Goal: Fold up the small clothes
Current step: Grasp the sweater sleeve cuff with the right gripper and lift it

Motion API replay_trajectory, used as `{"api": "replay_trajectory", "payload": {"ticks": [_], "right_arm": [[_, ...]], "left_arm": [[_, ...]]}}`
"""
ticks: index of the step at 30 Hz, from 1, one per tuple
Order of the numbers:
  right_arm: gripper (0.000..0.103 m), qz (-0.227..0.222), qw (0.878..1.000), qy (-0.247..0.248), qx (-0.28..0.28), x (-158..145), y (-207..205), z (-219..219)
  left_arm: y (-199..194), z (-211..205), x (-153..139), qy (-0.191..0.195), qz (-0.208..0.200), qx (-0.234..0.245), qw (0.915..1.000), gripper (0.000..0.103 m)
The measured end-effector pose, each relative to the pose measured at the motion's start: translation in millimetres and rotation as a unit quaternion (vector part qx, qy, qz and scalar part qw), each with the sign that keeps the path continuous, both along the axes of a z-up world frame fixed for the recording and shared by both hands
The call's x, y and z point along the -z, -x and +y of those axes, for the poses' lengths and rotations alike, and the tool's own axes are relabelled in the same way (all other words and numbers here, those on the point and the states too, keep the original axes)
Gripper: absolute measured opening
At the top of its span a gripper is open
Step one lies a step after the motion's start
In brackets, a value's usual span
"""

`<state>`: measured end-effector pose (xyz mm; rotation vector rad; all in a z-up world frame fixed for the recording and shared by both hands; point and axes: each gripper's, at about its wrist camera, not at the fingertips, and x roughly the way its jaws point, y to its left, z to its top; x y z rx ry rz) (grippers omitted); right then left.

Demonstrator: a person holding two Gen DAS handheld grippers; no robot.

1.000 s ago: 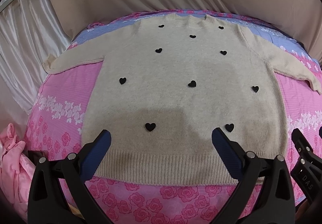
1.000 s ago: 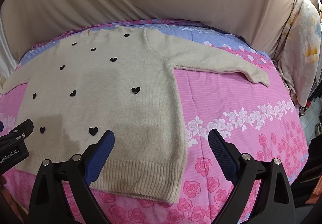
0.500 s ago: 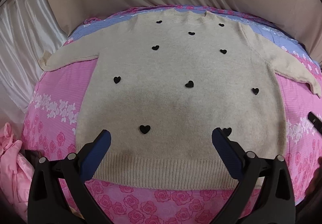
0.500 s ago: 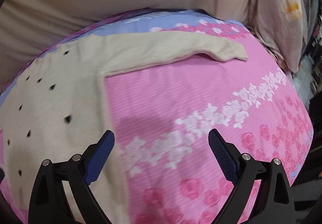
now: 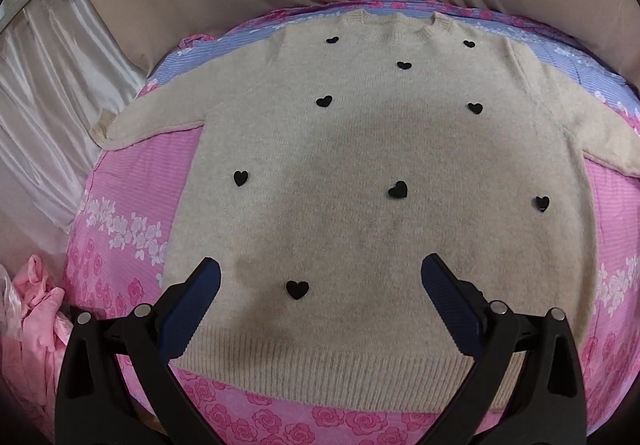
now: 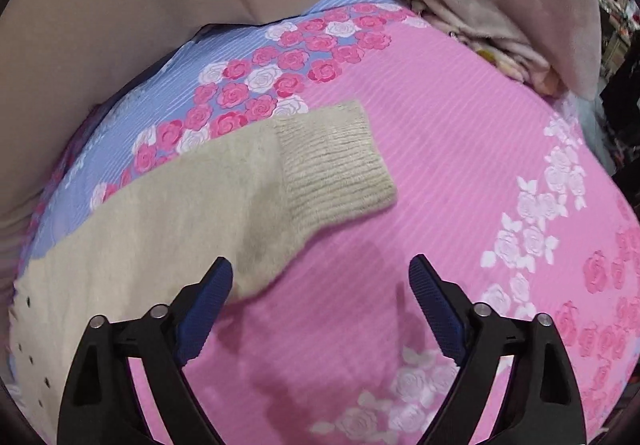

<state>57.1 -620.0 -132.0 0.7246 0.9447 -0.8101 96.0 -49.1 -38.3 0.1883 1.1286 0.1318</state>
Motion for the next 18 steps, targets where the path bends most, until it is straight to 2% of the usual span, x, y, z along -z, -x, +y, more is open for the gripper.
{"api": "replay_trajectory", "payload": {"ticks": [3,5,6,7,8,10,13,18], "right_arm": [[0.078,-0.015,0.999,-0.034,0.024,13,-10,-16],[0.068,-0.010,0.999,-0.013,0.031,13,-19,-19],[0.057,-0.001,0.999,-0.007,0.033,13,-23,-19],[0.026,0.000,0.999,-0.001,0.032,11,-27,-20],[0.011,-0.020,0.999,-0.016,0.023,12,-29,-22],[0.012,-0.034,0.999,-0.020,0.027,3,-31,-23],[0.011,-0.079,0.997,-0.005,0.011,-31,-38,-12],[0.011,-0.178,0.981,0.023,-0.071,-124,-75,35]], "left_arm": [[-9,-1,5,-0.003,0.009,-0.007,0.9999,0.098],[-12,-1,8,-0.004,0.012,-0.010,0.9999,0.098],[-15,-2,10,-0.004,0.014,-0.010,0.9998,0.098],[-16,-2,11,-0.003,0.016,-0.010,0.9998,0.098],[-18,-2,12,-0.001,0.017,-0.009,0.9998,0.098],[-20,-2,15,0.000,0.019,-0.007,0.9998,0.098],[-22,-1,16,0.010,0.019,-0.005,0.9998,0.098],[-23,4,17,0.040,0.021,-0.004,0.9990,0.098]]}}
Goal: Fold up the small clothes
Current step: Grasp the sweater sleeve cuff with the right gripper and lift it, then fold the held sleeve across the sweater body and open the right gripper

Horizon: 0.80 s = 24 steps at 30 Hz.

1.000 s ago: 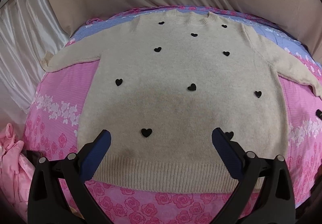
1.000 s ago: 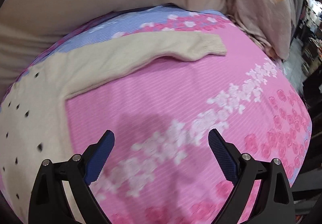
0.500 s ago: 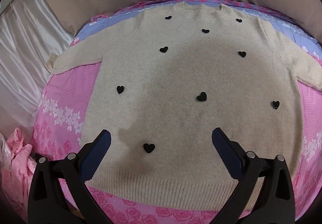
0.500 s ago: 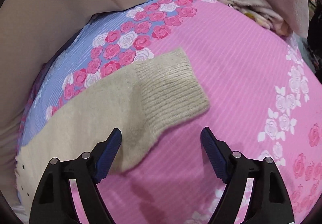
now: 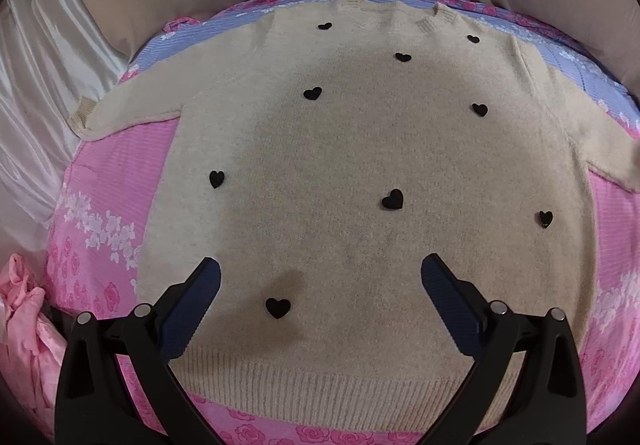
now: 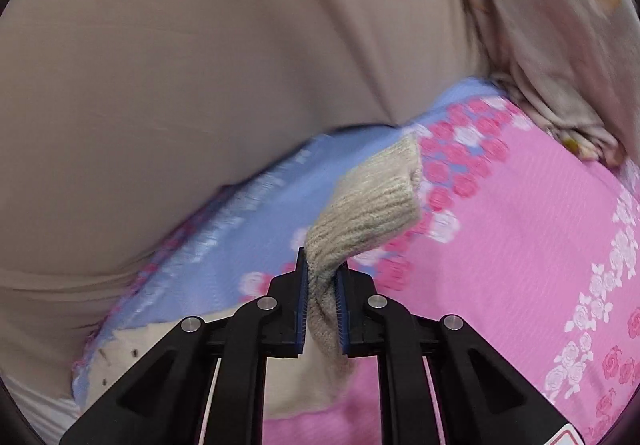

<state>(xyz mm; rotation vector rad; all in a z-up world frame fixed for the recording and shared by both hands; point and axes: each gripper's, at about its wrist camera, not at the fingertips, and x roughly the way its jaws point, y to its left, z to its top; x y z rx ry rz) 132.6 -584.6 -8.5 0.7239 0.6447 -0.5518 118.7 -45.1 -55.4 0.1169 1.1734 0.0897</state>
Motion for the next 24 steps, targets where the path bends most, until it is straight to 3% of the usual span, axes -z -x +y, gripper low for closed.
{"api": "replay_trajectory", "payload": {"ticks": [3,6,11,15,21,24], "right_arm": [[0.011,-0.057,0.994,0.014,-0.088,-61,-38,57],[0.011,-0.087,0.981,0.023,-0.173,-99,-81,124],[0.011,-0.093,0.955,0.017,-0.281,-111,-144,241],[0.011,-0.057,0.934,0.011,-0.352,-80,-191,328],[0.015,0.082,0.889,0.035,-0.449,31,-237,449],[0.014,0.121,0.866,0.059,-0.482,72,-232,492]], "left_arm": [[2,6,-2,0.018,-0.006,-0.005,0.9998,0.098],[4,17,-5,0.037,-0.014,-0.014,0.9991,0.098],[7,38,-9,0.065,-0.022,-0.033,0.9971,0.098],[11,62,-10,0.081,-0.032,-0.052,0.9948,0.098],[9,108,-3,0.118,-0.035,-0.094,0.9879,0.098],[5,129,-1,0.134,-0.041,-0.118,0.9831,0.098]]}}
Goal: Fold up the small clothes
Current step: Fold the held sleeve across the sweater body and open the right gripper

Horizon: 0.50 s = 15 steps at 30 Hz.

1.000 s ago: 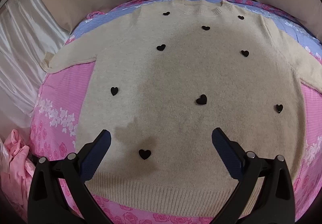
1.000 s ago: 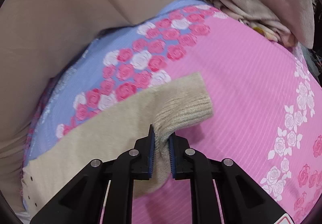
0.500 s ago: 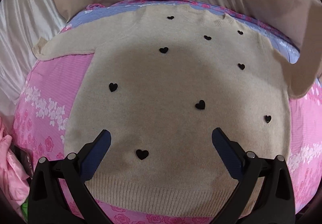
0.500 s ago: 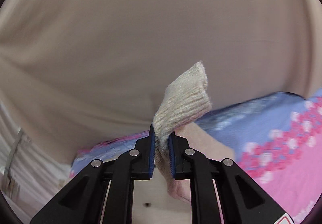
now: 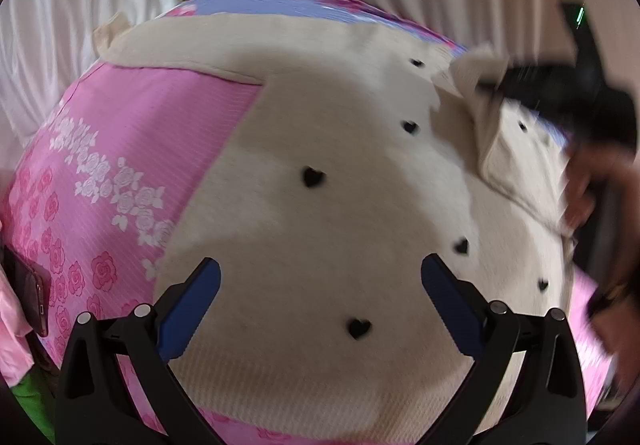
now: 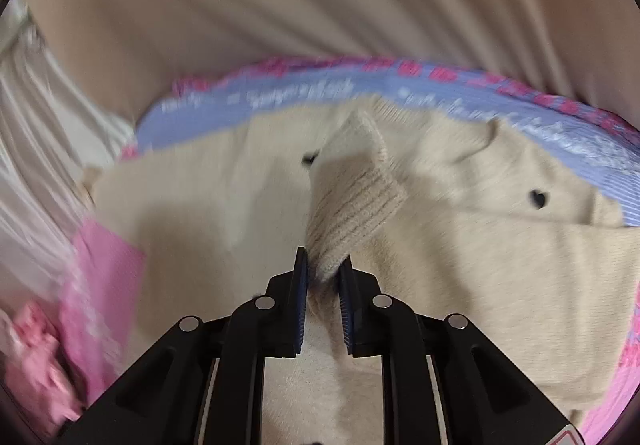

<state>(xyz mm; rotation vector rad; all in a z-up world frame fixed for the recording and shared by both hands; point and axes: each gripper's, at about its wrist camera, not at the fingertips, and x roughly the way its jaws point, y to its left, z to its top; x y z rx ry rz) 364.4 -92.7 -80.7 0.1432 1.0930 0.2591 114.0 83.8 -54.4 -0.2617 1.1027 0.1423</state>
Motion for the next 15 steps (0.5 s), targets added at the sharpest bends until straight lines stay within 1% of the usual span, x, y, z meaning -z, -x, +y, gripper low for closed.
{"api": "replay_trajectory", "payload": {"ticks": [2,3,4,6,8,11,13,14,15], "right_arm": [[0.013,0.008,1.000,0.021,-0.016,11,6,26],[0.010,0.010,0.999,0.031,-0.027,16,6,40],[0.010,0.007,0.999,0.042,-0.034,17,13,52],[0.010,0.000,0.997,0.063,-0.046,17,13,73],[0.010,-0.007,0.996,0.075,-0.047,16,7,85],[0.010,-0.009,0.996,0.074,-0.039,13,2,89],[0.022,-0.008,0.995,0.083,-0.046,22,-1,97],[0.028,-0.004,0.994,0.090,-0.057,27,-1,101],[0.035,-0.004,0.993,0.097,-0.061,29,-2,105]], "left_arm": [[-4,10,1,0.004,-0.002,-0.011,0.9999,0.098],[-7,15,2,0.005,-0.003,-0.015,0.9999,0.098],[-9,18,3,0.006,-0.003,-0.017,0.9998,0.098],[-14,23,5,0.009,-0.001,-0.019,0.9998,0.098],[-18,28,8,0.011,-0.001,-0.018,0.9998,0.098],[-24,30,10,0.016,-0.002,-0.013,0.9998,0.098],[-28,32,12,0.024,-0.004,-0.009,0.9997,0.098],[-30,34,12,0.034,-0.006,-0.009,0.9994,0.098],[-34,41,13,0.054,-0.007,-0.013,0.9984,0.098]]}}
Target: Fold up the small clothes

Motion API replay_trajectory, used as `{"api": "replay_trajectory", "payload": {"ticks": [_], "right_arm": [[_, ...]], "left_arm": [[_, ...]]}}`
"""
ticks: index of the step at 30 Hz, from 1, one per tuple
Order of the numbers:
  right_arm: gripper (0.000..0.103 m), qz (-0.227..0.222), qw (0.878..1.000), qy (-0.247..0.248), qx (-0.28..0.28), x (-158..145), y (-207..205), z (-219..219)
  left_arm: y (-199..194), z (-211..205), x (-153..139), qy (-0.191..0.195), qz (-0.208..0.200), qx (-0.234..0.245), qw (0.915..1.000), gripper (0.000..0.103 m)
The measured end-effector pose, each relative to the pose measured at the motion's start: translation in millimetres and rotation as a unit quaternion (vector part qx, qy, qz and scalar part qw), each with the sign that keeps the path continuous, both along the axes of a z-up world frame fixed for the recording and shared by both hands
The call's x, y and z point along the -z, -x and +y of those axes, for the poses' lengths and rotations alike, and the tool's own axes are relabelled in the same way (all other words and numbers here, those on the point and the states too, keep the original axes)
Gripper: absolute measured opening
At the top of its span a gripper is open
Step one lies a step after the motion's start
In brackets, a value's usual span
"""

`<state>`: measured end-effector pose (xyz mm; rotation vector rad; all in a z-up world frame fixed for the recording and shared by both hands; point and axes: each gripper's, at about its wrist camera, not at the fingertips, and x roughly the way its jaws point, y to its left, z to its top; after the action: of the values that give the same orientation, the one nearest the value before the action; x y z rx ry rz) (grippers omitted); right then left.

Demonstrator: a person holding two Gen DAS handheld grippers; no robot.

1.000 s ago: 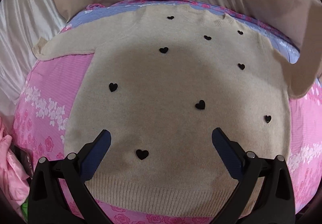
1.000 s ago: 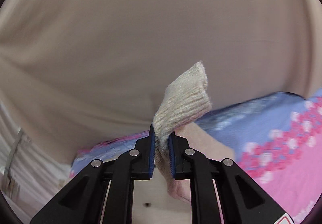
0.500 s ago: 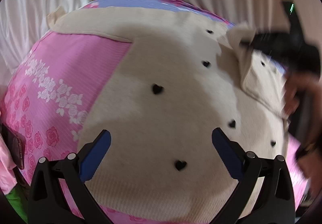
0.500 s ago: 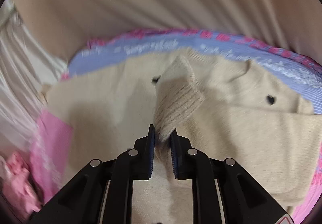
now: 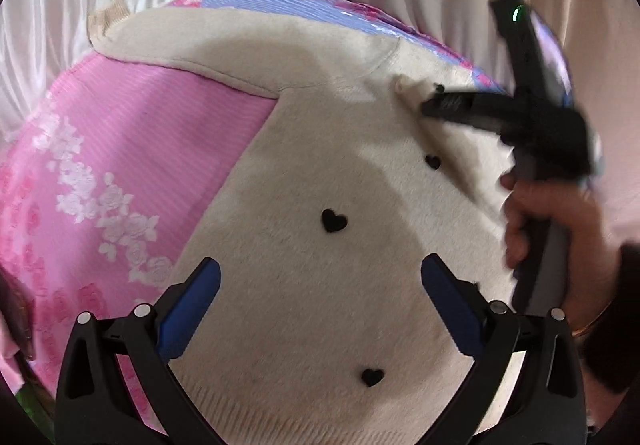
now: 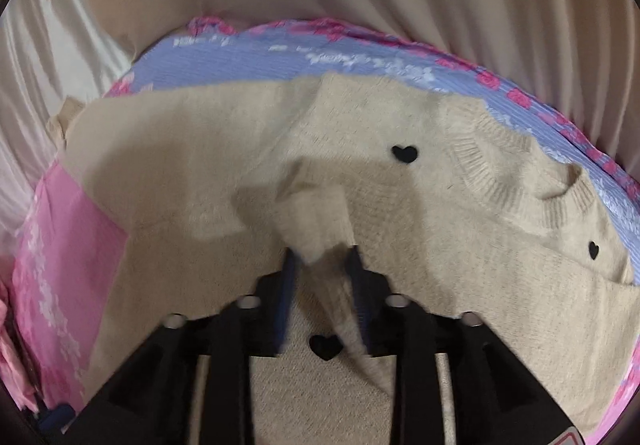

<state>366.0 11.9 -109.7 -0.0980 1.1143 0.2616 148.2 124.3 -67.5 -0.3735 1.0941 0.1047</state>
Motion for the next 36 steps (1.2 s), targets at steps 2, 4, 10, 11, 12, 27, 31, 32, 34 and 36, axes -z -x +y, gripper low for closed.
{"api": "replay_trajectory", "payload": {"ticks": [2,4,10,11,12,27,31,32,34,36], "right_arm": [[0.035,-0.020,1.000,0.002,-0.007,-5,15,-4],[0.040,-0.042,0.999,0.007,0.001,-14,36,-16],[0.051,-0.043,0.998,0.014,0.048,-21,107,-74],[0.051,-0.035,0.998,0.015,0.059,-20,119,-86],[0.051,-0.027,0.997,0.015,0.067,-19,130,-96],[0.056,0.031,0.981,0.025,0.190,-26,212,-161],[0.058,0.020,0.985,0.019,0.172,-30,210,-155],[0.058,0.020,0.985,0.018,0.171,-30,211,-156],[0.058,0.019,0.985,0.008,0.170,-31,212,-157],[0.058,0.015,0.985,0.002,0.173,-32,214,-160]], "left_arm": [[-8,19,0,0.039,-0.005,-0.023,0.9990,0.098],[-21,53,3,0.080,-0.009,-0.067,0.9945,0.098],[-82,189,21,0.120,-0.032,-0.219,0.9678,0.098],[-93,210,24,0.125,-0.042,-0.236,0.9627,0.098],[-107,238,27,0.126,-0.052,-0.259,0.9562,0.098],[-207,325,51,0.060,-0.069,-0.270,0.9586,0.013],[-214,271,-24,0.015,-0.165,-0.188,0.9680,0.012],[-212,256,-43,0.014,-0.189,-0.166,0.9678,0.012],[-210,210,-85,0.023,-0.235,-0.109,0.9655,0.012],[-210,155,-124,0.034,-0.275,-0.043,0.9599,0.012]]}}
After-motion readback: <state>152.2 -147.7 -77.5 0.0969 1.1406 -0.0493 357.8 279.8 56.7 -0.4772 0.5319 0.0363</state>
